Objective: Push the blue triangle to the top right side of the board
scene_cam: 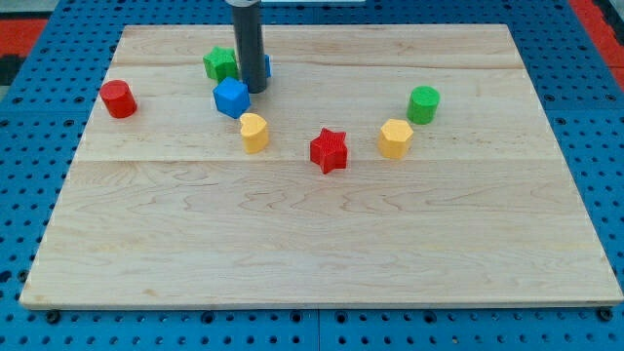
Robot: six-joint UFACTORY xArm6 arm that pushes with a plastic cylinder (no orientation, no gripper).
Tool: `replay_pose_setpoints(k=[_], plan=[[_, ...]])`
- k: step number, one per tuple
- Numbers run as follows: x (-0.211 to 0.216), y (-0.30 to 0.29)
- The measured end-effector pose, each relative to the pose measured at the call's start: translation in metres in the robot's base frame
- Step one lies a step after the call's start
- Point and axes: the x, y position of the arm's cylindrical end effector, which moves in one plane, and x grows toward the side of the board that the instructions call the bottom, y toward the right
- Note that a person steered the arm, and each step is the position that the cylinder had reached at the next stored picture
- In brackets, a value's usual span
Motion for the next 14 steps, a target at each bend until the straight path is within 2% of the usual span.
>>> replay_pose_setpoints(k=[2,3,4,5,6,7,8,9,10,11,12,13,14], plan=[[-0.052,0.001],[-0.086,0.032],[-0.068,0.025],[-0.069,-0.044],[-0.107,-0.072],[-0.121,-0.051],[-0.103,0.043],[-0.101,0.09],[-0.12,0.062],[-0.12,0.062],[-0.117,0.145],[-0.06,0.233],[-0.02,0.274]])
